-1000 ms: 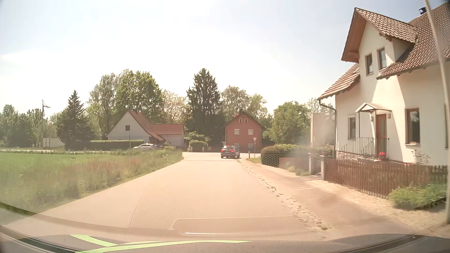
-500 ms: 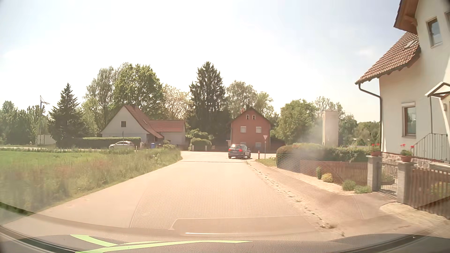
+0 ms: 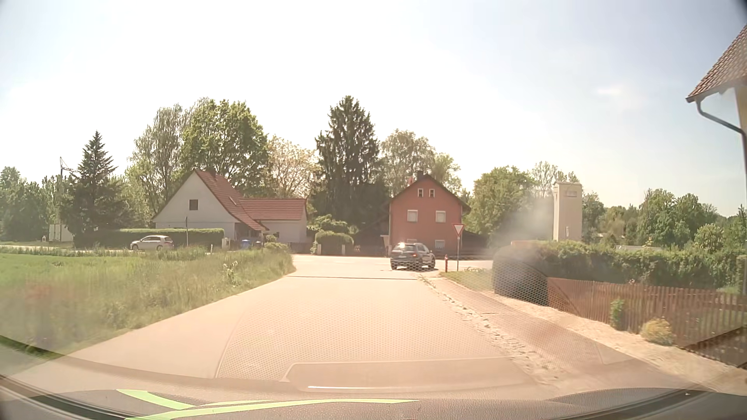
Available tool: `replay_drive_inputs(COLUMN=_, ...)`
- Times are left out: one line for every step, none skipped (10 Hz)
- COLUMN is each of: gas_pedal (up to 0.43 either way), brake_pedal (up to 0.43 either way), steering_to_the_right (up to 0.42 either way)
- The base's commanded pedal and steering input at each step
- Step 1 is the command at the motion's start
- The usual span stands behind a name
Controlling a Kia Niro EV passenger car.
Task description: Follow the waypoints while adhering to traffic rules and regulations
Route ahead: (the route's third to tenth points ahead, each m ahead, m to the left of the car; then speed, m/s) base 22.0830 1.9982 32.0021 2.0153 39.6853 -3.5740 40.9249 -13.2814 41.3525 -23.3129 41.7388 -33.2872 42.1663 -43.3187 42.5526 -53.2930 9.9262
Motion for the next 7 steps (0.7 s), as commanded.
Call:
replay_drive_inputs(gas_pedal=0.0, brake_pedal=0.104, steering_to_the_right=-0.007)
replay_drive_inputs(gas_pedal=0.0, brake_pedal=0.128, steering_to_the_right=-0.007)
replay_drive_inputs(gas_pedal=0.0, brake_pedal=0.183, steering_to_the_right=-0.007)
replay_drive_inputs(gas_pedal=0.0, brake_pedal=0.207, steering_to_the_right=-0.007)
replay_drive_inputs(gas_pedal=0.0, brake_pedal=0.213, steering_to_the_right=-0.006)
replay_drive_inputs(gas_pedal=0.0, brake_pedal=0.213, steering_to_the_right=-0.006)
replay_drive_inputs(gas_pedal=0.0, brake_pedal=0.213, steering_to_the_right=-0.006)
